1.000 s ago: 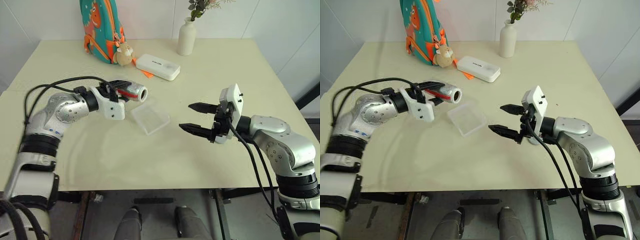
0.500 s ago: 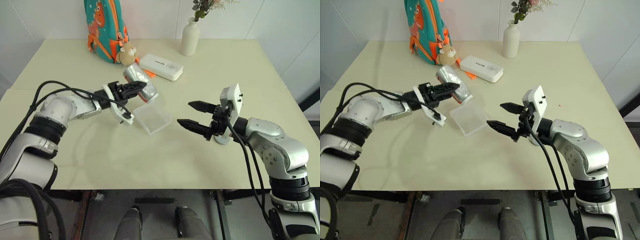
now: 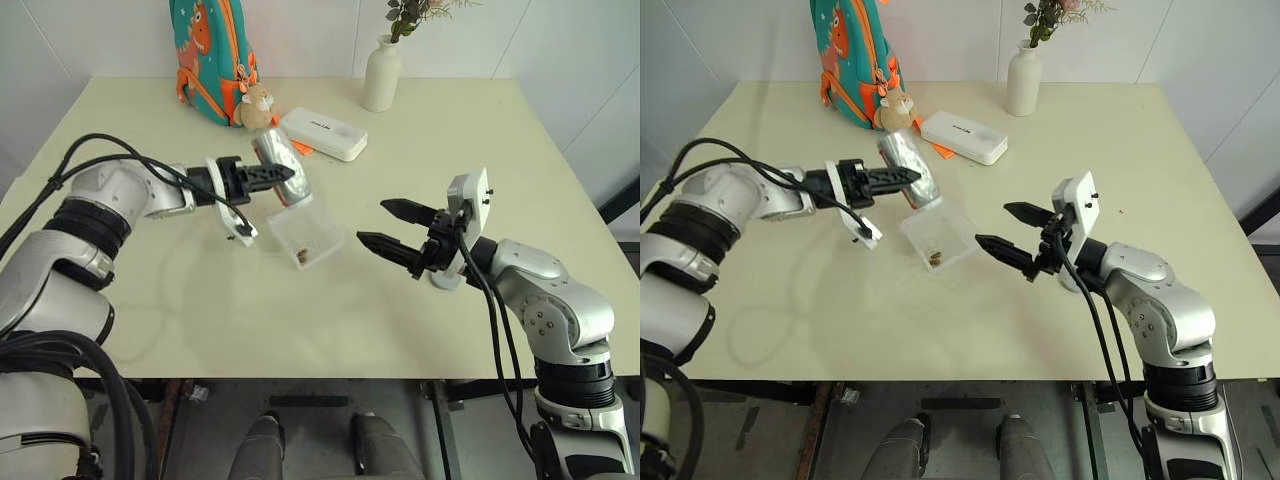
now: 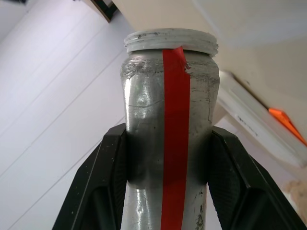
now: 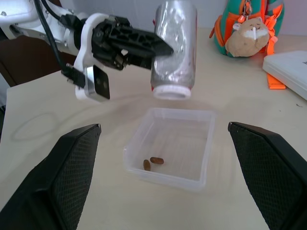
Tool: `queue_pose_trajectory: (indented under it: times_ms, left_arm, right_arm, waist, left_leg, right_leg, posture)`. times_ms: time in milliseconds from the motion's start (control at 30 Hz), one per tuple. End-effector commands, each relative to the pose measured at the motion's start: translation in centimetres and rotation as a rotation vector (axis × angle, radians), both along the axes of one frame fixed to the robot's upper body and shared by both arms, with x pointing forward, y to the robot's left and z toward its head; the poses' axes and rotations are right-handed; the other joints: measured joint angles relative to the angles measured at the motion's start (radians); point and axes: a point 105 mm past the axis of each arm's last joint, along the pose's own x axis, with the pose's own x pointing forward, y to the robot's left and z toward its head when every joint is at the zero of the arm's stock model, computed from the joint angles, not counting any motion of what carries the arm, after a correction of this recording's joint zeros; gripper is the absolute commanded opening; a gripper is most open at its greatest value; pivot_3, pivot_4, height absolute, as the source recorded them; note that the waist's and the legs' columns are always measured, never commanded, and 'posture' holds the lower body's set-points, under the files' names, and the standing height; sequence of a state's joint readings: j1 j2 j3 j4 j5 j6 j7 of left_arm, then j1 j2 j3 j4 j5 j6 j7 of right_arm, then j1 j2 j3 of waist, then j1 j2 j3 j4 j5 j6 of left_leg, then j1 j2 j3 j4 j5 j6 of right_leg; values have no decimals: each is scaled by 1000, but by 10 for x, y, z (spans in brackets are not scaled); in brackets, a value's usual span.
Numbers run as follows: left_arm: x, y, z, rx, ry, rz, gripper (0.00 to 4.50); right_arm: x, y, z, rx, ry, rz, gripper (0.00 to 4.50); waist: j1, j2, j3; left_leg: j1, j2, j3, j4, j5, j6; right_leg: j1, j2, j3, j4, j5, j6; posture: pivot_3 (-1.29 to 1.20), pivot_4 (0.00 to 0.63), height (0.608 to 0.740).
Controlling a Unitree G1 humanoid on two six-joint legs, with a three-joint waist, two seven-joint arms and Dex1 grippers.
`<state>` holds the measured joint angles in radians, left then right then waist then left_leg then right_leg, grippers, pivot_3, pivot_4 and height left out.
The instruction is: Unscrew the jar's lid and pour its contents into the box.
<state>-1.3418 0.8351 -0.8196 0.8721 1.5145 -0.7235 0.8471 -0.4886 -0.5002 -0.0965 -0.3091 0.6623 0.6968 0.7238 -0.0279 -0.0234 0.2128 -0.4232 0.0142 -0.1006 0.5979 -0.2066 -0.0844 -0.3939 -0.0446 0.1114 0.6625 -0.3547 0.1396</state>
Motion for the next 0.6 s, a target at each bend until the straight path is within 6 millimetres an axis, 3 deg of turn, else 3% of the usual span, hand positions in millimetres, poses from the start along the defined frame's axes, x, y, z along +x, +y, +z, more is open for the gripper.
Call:
queue_pose_trajectory:
  times_ms: [33,233,300,433,533,600]
  left_arm:
    - [2,7,19,-171,66,48,1988]
    - [-1,27,28,-619,347,91,1988]
    - [10,43,31,-916,501,154,1988]
    - [31,83,16,-1503,856,241,1988]
    - [39,100,-3,-1846,1141,230,1988]
    - [39,113,-10,-1993,1189,226,1988]
  right_arm:
    - [-7,-3,14,33,-64,-1,4477]
    - [-10,-7,12,25,-50,-6,4477]
    - [-10,-9,10,3,-48,-8,4477]
    - [-9,-16,7,-72,-63,-25,4477]
    - [-8,-22,5,-130,-85,-45,4477]
    - [-8,-26,6,-148,-97,-54,4477]
  waist:
    - [-1,0,0]
    - [-1,0,0]
    - [0,0,0]
    - [0,0,0]
    - [-8,0,0]
    - [-13,0,0]
  left_leg:
    - [0,0,0,0,0,0]
    - [0,0,0,0,0,0]
    - [0,0,0,0,0,0]
    - [0,0,1,3,1,1]
    - [0,1,0,5,1,1]
    - [1,1,-1,7,1,1]
  right_leg:
    - [0,0,0,0,0,0]
    - [0,0,0,1,0,0]
    - [0,0,0,1,0,0]
    - [1,0,-1,3,0,0]
    - [0,1,0,6,0,0]
    - [0,1,0,9,0,0]
  posture:
    - [0,150,740]
    - [0,150,740]
    - [0,150,740]
    - [0,150,740]
    - [0,150,740]
    - [0,150,740]
